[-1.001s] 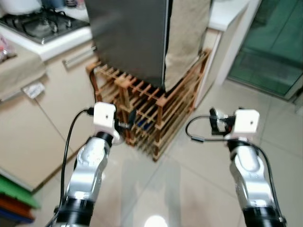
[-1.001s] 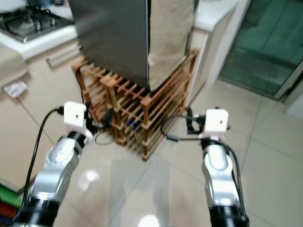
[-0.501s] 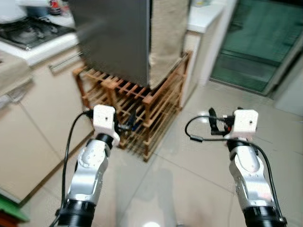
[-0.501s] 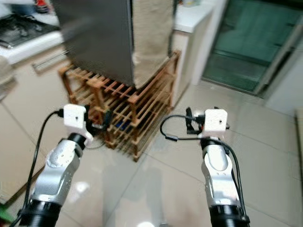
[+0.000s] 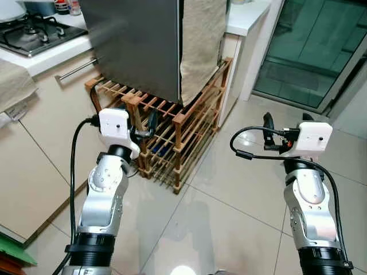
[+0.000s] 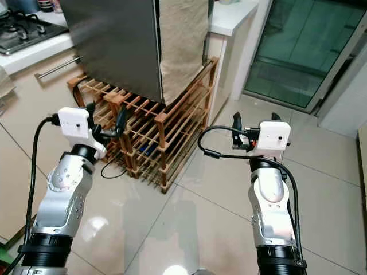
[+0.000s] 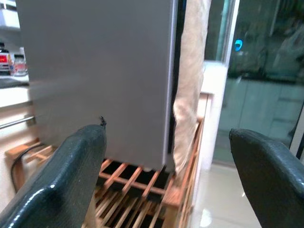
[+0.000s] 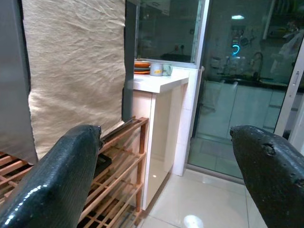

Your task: Restocking fridge

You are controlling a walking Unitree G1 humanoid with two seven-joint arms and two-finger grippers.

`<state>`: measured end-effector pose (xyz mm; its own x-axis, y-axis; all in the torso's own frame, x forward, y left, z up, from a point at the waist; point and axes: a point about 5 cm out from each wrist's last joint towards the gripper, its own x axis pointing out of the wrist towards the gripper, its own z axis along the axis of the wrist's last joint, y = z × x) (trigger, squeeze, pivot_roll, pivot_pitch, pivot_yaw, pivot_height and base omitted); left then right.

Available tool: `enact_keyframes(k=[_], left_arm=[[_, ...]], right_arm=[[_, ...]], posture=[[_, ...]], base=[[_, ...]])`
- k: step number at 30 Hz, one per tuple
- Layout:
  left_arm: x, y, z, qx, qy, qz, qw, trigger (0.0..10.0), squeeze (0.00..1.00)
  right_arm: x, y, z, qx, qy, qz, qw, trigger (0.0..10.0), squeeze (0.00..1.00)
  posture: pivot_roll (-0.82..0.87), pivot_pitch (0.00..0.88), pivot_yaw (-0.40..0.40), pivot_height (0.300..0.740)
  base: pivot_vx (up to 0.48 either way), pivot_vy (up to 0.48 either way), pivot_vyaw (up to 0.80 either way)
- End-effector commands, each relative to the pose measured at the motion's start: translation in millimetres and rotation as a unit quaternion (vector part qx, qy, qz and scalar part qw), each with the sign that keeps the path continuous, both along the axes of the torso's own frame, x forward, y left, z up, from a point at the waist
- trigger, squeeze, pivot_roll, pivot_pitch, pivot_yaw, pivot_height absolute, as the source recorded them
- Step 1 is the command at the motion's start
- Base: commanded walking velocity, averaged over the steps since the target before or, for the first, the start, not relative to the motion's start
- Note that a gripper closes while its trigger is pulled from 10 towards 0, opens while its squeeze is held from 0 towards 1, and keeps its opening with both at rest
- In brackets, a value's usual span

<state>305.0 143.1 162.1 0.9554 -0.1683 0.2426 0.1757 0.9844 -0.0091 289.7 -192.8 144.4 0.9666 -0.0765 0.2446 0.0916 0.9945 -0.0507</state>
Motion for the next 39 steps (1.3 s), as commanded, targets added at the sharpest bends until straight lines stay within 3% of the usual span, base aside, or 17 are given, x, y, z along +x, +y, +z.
enact_keyframes(k=[1,16,24,35,39], left_arm=[[0.0,-4.4,9.3,-0.004,-0.021,-0.008,1.0,10.0,0.0],[0.6,-12.9,-7.4,0.007,0.022,-0.034,0.999,10.0,0.0],[2.2,-6.6,-8.1,-0.032,0.031,-0.015,0.999,10.0,0.0],[2.0,-12.3,-5.9,-0.023,0.021,-0.031,0.999,10.0,0.0],[2.4,-15.4,-8.5,-0.005,0.027,-0.03,0.999,10.0,0.0]], right_arm=[[0.6,1.2,6.9,0.003,-0.011,0.001,1.0,10.0,0.0],[1.4,5.2,-13.4,0.005,0.042,0.013,0.999,10.0,0.0],[2.1,5.4,-17.9,0.002,0.054,0.017,0.998,10.0,0.0],[2.8,4.6,-17.0,0.001,0.051,0.019,0.999,10.0,0.0],[4.0,5.7,-19.6,0.005,0.062,0.023,0.998,10.0,0.0]], posture=[[-0.02,0.0,0.018,0.732],[-0.02,0.0,0.02,0.732],[-0.02,0.0,0.018,0.732],[-0.02,0.0,0.014,0.732],[-0.02,0.0,0.015,0.732]], base=[[0.398,0.0,0.0],[0.48,0.0,0.0],[0.454,0.09,0.0],[0.414,0.199,0.0],[0.0,0.0,-0.32]])
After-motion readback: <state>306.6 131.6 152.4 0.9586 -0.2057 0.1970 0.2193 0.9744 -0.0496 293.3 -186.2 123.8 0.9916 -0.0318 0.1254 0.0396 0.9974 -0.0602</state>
